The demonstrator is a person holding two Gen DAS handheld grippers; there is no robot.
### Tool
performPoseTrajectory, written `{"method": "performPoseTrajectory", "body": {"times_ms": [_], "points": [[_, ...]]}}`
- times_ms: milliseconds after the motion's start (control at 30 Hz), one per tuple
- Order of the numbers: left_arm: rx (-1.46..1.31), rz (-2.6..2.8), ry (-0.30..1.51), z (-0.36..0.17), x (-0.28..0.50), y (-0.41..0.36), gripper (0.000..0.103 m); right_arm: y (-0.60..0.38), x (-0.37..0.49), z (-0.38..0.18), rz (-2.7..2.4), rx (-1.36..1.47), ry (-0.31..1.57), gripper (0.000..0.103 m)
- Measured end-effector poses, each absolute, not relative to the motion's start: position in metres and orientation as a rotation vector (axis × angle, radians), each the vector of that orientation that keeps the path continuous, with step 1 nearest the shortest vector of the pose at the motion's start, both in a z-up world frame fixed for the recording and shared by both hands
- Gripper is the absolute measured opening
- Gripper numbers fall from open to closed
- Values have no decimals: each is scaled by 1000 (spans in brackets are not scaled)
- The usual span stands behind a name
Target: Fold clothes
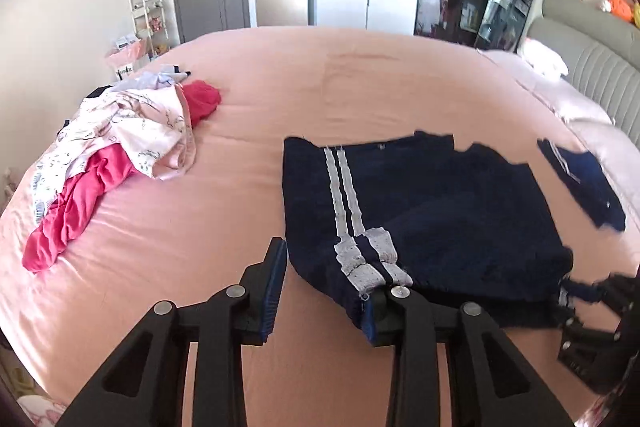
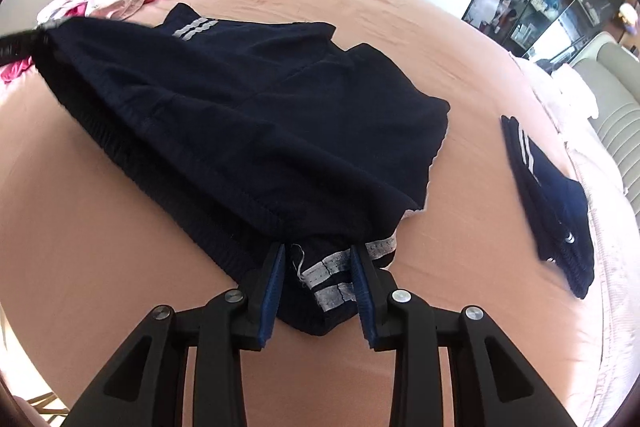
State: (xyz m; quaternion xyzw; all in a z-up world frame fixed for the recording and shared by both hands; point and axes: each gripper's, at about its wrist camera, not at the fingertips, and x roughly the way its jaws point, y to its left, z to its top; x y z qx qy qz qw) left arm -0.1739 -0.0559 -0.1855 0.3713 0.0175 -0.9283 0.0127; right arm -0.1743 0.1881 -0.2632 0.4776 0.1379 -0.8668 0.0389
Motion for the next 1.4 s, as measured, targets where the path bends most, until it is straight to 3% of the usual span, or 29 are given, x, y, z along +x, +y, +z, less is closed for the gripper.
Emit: {"method": "performPoseTrajectory", "body": {"times_ms": [33,100,133,233,267,300,433,667,800,1067,1100,1200,1233,1267,1300,1400], "points": [[1135,-2888,85,-184,-174,-59,29,193,-173,-262,-2660,1477,362,33],[1173,-2806,152,-192,-188,-65,29,208,-167,-259,-2659,1504,179,54],[1256,-2773,182,-202,-194,-68,29,216,-164,-259,-2660,1531,103,57],[1470,-2695,202,-231,-206,-71,29,227,-162,-259,-2646,1557,-35,57],[1516,-2707,147,-237,-205,-65,29,228,-164,-259,-2639,1553,-49,50],[1523,-2727,82,-240,-202,-57,29,225,-167,-257,-2634,1536,-21,31],[1459,-2821,-133,-240,-194,-30,30,225,-173,-246,-2638,1478,-17,14],[1242,-2824,-261,-224,-212,-27,30,247,-157,-234,-2695,1465,-64,13],[1322,-2814,-337,-227,-219,-23,33,247,-162,-242,-2664,1491,-106,13],[1401,-2986,-718,-222,-227,-4,42,247,-168,-256,-2659,1511,-80,13],[1469,-3007,-728,-222,-230,-5,48,250,-168,-255,-2670,1510,-88,13],[1566,-3049,-726,-222,-239,-8,48,256,-172,-252,-2657,1515,-124,13],[1590,-3061,-696,-224,-242,-8,44,256,-174,-249,-2647,1514,-120,13],[1608,-3049,-692,-225,-242,-5,31,252,-176,-246,-2635,1504,-88,13],[1626,-3037,-688,-227,-242,-1,4,246,-178,-244,-2627,1493,-43,13],[1673,-3002,-673,-232,-241,9,4,229,-185,-243,-2589,1496,57,13]]}}
